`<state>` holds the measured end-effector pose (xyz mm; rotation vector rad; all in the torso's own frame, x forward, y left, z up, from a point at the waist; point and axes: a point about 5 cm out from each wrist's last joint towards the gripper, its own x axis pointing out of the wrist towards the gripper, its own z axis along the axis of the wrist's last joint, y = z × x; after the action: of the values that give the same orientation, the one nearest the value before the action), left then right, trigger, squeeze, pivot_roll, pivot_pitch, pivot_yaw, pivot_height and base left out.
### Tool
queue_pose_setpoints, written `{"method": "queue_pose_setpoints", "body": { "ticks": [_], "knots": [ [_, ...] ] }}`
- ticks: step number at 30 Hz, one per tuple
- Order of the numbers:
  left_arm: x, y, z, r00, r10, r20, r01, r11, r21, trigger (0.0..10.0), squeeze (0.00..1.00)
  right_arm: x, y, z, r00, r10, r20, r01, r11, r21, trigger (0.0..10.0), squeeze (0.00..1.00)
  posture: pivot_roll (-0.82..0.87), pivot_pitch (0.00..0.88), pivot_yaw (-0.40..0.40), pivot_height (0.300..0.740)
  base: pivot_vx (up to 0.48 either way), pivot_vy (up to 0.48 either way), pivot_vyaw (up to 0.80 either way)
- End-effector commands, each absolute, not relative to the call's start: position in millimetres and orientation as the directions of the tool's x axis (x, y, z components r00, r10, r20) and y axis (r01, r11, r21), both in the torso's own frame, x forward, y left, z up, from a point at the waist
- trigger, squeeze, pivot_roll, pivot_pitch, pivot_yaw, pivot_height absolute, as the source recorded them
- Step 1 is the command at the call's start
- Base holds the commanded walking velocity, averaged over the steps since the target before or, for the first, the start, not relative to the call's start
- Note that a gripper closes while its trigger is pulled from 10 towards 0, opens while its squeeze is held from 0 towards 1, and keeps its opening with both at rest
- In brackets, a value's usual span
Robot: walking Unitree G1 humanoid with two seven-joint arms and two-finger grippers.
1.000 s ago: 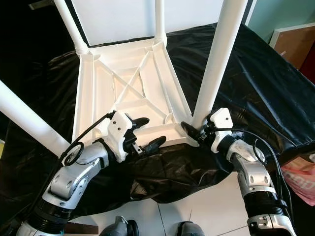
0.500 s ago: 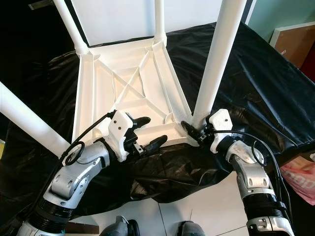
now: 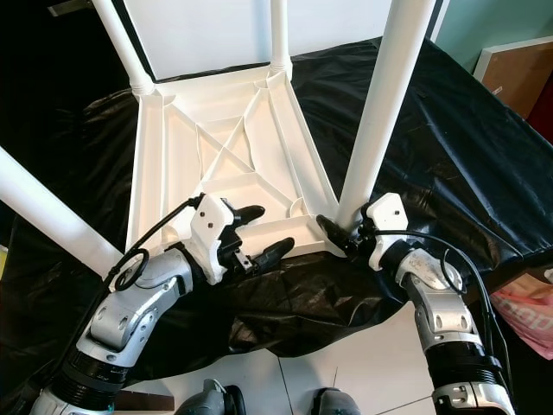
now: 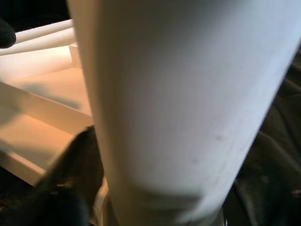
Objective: Building children table
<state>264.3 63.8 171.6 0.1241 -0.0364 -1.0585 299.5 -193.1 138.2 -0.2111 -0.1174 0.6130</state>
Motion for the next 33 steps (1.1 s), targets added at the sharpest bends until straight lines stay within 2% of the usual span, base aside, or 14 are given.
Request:
{"method": "queue_pose_setpoints", "body": {
  "ticks": [1,5,6,8,9,17,18,20,21,26,29,31,33],
  "knots": [
    [263.8,65.4,168.4,0.482,-0.875,-0.050,0.873,0.474,0.109,10.0,0.00,297.0,-193.1,132.5,0.816,0.578,0.031,-0.560,0.802,-0.207,10.0,0.00,-0.07,0.152,0.068,0.740,0.000,0.000,0.00],
    [263.5,65.7,168.6,0.481,-0.875,-0.051,0.874,0.474,0.109,10.0,0.00,296.4,-192.5,133.6,0.808,0.588,0.036,-0.566,0.792,-0.229,10.0,0.00,-0.07,0.153,0.071,0.740,0.000,0.000,0.00],
    [263.4,65.7,168.7,0.481,-0.875,-0.052,0.874,0.474,0.109,10.0,0.00,296.2,-192.2,133.5,0.802,0.596,0.034,-0.574,0.785,-0.232,4.5,0.00,-0.08,0.155,0.075,0.740,0.000,0.000,0.00],
    [263.4,65.8,168.7,0.481,-0.875,-0.052,0.874,0.474,0.109,10.0,0.00,296.2,-192.0,133.4,0.798,0.602,0.031,-0.580,0.781,-0.232,4.5,0.00,-0.08,0.155,0.075,0.740,0.000,0.000,0.00],
    [263.4,65.7,168.7,0.479,-0.876,-0.052,0.875,0.472,0.109,10.0,0.00,296.4,-191.8,134.2,0.790,0.612,0.029,-0.590,0.772,-0.236,0.0,0.00,-0.08,0.156,0.077,0.740,0.000,0.000,0.00],
    [264.7,64.1,168.4,0.475,-0.878,-0.054,0.877,0.468,0.110,10.0,0.00,300.2,-194.5,136.8,0.764,0.646,-0.005,-0.622,0.734,-0.273,0.0,0.00,-0.08,0.155,0.077,0.740,0.000,0.000,0.00],
    [265.0,64.0,168.5,0.476,-0.878,-0.053,0.877,0.468,0.111,10.0,0.00,300.4,-194.9,136.1,0.768,0.640,-0.012,-0.618,0.736,-0.275,1.7,0.00,-0.08,0.155,0.074,0.740,0.000,0.000,0.00],
    [265.2,63.9,168.5,0.476,-0.878,-0.053,0.876,0.469,0.112,10.0,0.00,300.4,-195.1,135.6,0.772,0.636,-0.016,-0.615,0.739,-0.276,1.7,0.00,-0.08,0.154,0.073,0.740,0.000,0.000,0.00],
    [265.6,64.2,169.0,0.479,-0.876,-0.052,0.875,0.472,0.112,10.0,0.00,300.1,-194.7,134.2,0.788,0.616,-0.015,-0.599,0.760,-0.253,10.0,0.00,-0.08,0.153,0.071,0.740,0.000,0.000,0.00],
    [265.1,65.0,168.3,0.485,-0.873,-0.052,0.871,0.477,0.114,10.0,0.00,298.1,-192.9,131.7,0.836,0.548,-0.006,-0.534,0.812,-0.237,10.0,0.00,-0.08,0.152,0.066,0.740,0.000,0.000,0.00],
    [264.9,65.6,167.5,0.489,-0.871,-0.052,0.869,0.481,0.114,10.0,0.00,298.1,-190.9,125.3,0.907,0.420,-0.019,-0.411,0.877,-0.249,10.0,0.00,-0.08,0.154,0.060,0.740,0.000,0.000,0.00],
    [265.1,66.0,167.2,0.491,-0.870,-0.053,0.868,0.483,0.114,10.0,0.00,297.9,-189.8,123.5,0.926,0.378,-0.019,-0.370,0.894,-0.253,10.0,0.00,-0.08,0.155,0.061,0.740,0.000,0.000,0.00],
    [265.6,66.2,167.8,0.495,-0.867,-0.052,0.866,0.487,0.115,10.0,0.00,295.9,-185.3,120.2,0.963,0.269,-0.004,-0.264,0.943,-0.203,10.0,0.00,-0.08,0.159,0.057,0.740,0.000,0.000,0.00]
  ]
}}
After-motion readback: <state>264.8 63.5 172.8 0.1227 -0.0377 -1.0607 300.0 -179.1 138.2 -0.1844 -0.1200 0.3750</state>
